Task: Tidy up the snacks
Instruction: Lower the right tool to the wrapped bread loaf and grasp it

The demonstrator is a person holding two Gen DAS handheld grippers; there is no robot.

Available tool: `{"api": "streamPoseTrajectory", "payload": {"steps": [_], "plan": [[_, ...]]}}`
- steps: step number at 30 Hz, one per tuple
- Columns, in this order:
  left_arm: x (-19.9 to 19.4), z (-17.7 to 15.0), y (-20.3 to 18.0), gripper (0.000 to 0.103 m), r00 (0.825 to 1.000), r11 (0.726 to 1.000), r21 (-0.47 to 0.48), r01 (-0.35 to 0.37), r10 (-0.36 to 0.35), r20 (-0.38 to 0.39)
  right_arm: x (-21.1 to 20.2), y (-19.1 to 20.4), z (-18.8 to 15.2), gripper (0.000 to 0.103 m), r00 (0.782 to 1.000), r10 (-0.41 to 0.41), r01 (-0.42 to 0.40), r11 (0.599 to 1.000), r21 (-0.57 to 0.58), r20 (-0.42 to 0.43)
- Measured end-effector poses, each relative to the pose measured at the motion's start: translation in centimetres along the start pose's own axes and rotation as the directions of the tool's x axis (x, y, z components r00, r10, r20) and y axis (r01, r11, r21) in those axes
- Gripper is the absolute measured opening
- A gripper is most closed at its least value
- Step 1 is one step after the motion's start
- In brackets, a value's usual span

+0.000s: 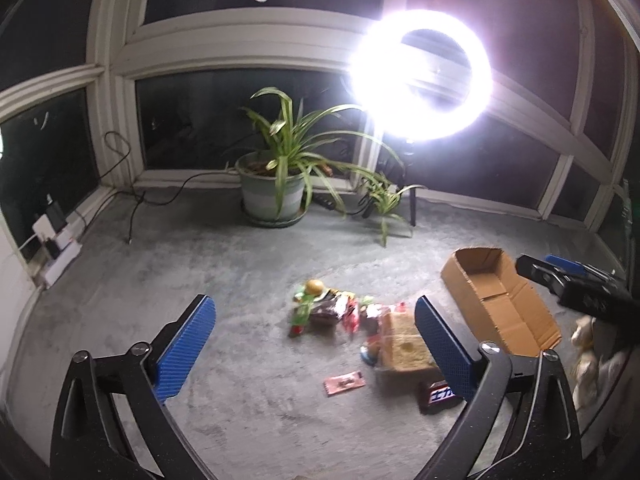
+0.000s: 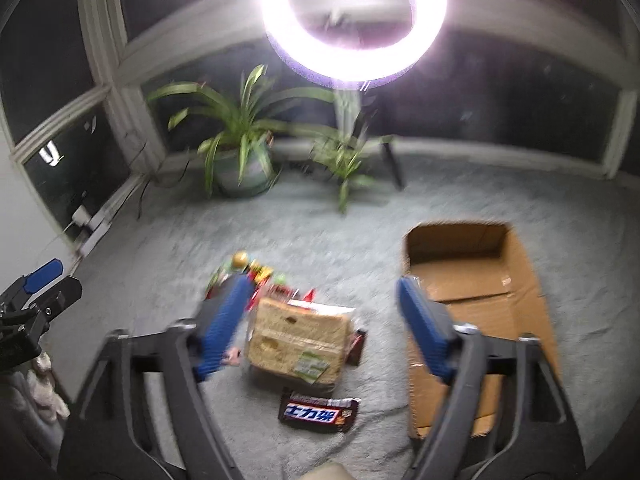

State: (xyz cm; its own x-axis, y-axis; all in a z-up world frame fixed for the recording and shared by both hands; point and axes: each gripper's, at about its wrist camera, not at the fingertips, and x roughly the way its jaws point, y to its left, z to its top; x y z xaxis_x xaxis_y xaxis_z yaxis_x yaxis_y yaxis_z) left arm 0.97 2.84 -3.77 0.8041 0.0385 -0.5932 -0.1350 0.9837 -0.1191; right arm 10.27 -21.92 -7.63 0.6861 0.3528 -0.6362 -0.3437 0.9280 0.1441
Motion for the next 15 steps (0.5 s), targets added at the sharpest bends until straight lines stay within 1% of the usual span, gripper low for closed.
{"api": "streamPoseTrajectory", "payload": {"steps": [1,2,3,5,6,8,9,10,13,15], "plan": [[0.2,-0.3,0.4,0.097,1.0,1.0,-0.008,-0.006,0.006,-0.009,1.2,-0.2,0.1,0.058,0.999,0.026,-0.026,1.0,0.005,-0.035],[0.3,-0.4,0.7,0.096,1.0,1.0,-0.015,-0.01,0.009,-0.015,2.1,-0.2,0.1,0.05,0.997,0.045,-0.045,0.999,0.007,-0.062],[0.3,-0.5,0.8,0.096,1.0,1.0,-0.018,-0.013,0.012,-0.019,3.3,-0.3,0.2,0.048,0.994,0.059,-0.059,0.998,0.002,-0.092],[0.3,-1.0,1.4,0.092,0.999,0.999,-0.029,-0.022,0.021,-0.032,6.0,-0.5,0.2,0.048,0.987,0.059,-0.061,0.998,-0.009,-0.151],[0.3,-1.2,1.7,0.091,0.999,0.999,-0.035,-0.025,0.024,-0.04,7.3,-0.8,0.2,0.047,0.981,0.069,-0.069,0.998,0.005,-0.184],[0.3,-1.7,2.1,0.088,0.998,0.998,-0.045,-0.034,0.032,-0.052,9.7,-1.4,0.1,0.037,0.965,0.102,-0.096,0.995,0.037,-0.24],[0.3,-1.9,2.4,0.088,0.998,0.998,-0.052,-0.04,0.037,-0.058,11.2,-1.7,0.1,0.036,0.953,0.116,-0.104,0.993,0.057,-0.281],[0.4,-2.0,2.7,0.088,0.997,0.997,-0.057,-0.044,0.041,-0.062,12.1,-2.0,-0.1,0.035,0.944,0.124,-0.107,0.992,0.072,-0.304],[0.3,-2.7,3.7,0.088,0.995,0.995,-0.082,-0.063,0.057,-0.081,14.5,-2.5,-0.3,0.035,0.925,0.133,-0.1,0.989,0.109,-0.355],[0.2,-3.3,4.4,0.088,0.993,0.992,-0.099,-0.08,0.071,-0.092,15.5,-2.9,-0.4,0.035,0.915,0.15,-0.1,0.984,0.15,-0.375]]}}
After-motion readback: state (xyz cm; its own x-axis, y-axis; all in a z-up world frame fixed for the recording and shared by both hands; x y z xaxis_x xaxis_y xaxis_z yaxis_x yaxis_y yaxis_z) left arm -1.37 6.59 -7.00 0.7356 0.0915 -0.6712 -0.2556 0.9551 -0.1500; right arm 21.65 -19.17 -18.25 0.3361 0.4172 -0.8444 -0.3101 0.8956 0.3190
